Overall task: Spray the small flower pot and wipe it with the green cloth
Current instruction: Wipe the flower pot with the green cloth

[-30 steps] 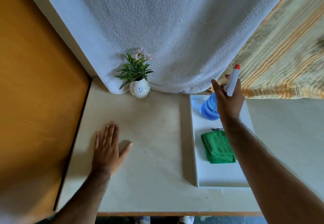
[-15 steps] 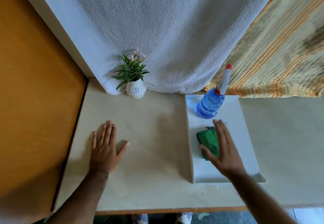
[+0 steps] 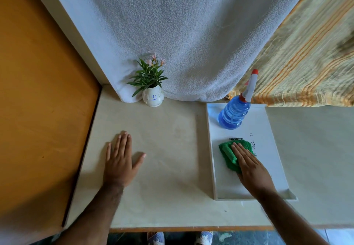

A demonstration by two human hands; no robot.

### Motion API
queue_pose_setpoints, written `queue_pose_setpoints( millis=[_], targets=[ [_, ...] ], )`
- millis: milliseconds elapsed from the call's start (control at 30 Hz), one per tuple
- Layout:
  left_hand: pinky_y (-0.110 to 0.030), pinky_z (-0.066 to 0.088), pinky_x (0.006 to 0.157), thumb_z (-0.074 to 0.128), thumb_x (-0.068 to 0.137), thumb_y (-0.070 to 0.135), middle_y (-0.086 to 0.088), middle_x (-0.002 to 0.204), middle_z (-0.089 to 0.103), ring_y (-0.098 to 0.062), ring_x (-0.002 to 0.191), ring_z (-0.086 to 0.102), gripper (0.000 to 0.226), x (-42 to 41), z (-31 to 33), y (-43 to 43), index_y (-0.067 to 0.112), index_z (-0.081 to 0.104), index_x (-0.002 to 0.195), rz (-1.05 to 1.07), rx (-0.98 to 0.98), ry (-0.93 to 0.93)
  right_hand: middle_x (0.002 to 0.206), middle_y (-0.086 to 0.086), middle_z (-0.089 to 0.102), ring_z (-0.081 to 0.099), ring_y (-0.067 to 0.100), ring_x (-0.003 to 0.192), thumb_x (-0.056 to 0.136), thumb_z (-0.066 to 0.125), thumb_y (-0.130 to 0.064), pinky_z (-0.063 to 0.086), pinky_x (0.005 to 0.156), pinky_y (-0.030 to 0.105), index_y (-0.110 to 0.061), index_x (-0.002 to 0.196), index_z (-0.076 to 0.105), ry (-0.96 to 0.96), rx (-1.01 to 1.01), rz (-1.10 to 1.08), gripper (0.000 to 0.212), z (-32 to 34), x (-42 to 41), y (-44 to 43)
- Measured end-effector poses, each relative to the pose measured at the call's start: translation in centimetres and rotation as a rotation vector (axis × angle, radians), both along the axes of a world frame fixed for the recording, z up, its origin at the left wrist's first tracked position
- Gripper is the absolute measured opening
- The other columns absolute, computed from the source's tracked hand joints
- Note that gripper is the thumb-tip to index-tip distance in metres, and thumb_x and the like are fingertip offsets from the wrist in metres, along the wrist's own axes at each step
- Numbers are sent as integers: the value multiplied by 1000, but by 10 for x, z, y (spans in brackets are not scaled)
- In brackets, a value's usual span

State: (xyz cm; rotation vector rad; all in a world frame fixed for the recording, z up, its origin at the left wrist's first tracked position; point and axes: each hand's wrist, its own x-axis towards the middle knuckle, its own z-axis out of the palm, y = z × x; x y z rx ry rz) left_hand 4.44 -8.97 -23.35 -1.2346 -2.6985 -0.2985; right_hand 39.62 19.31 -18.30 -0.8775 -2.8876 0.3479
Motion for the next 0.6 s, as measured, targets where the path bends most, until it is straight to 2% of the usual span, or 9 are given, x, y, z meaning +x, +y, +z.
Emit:
queue_pose_setpoints(
  millis=[67,133,200,333,400,467,600],
  targets=[
    [-61,36,122,43,99,65,-16,165,42,-32,152,42,85,0,0,0,4,37,158,0,0,-6,154,6,46,52,30,139,71,81,13,44,109,49,-8,149,52,33,-9,-79,86,4,-5,-3],
    [-60,35,123,43,99,65,-15,166,40,-31,153,40,86,-1,0,1,5,35,159,1,-4,-21,149,6,55,63,34,127,68,78,18,54,95,50,-10,145,57,74,-33,-192,85,12,-11,-8],
    [-60,35,122,44,99,65,-14,167,39,-30,154,39,86,0,-1,0,5,35,159,4,-4,-36,146,8,60,67,35,122,67,77,21,59,86,50,-11,144,59,140,-31,-226,85,22,-23,-13],
    [-60,32,125,41,97,67,-13,169,36,-30,155,36,89,-2,0,0,6,32,161,8,-46,-84,151,8,56,52,22,138,75,70,19,48,107,39,-8,144,59,298,-24,-3,75,47,-81,-23],
    [-59,28,126,40,95,69,-12,170,34,-29,156,34,91,-4,0,0,7,30,162,6,-68,-114,152,11,54,49,27,142,87,65,13,45,113,43,-4,144,58,334,-35,154,60,56,-122,-28],
    [-60,28,126,39,95,69,-13,170,33,-30,156,34,91,-6,0,1,8,29,162,4,-84,-132,151,15,54,49,32,142,97,51,4,42,115,47,0,143,57,347,-14,291,47,59,-167,-32],
    [-61,33,124,34,97,72,-13,169,35,-30,155,37,90,-5,2,0,8,31,161,2,-74,-137,152,16,54,49,34,141,101,39,-5,37,118,47,0,144,57,331,28,432,47,61,-244,-37]
  ],
)
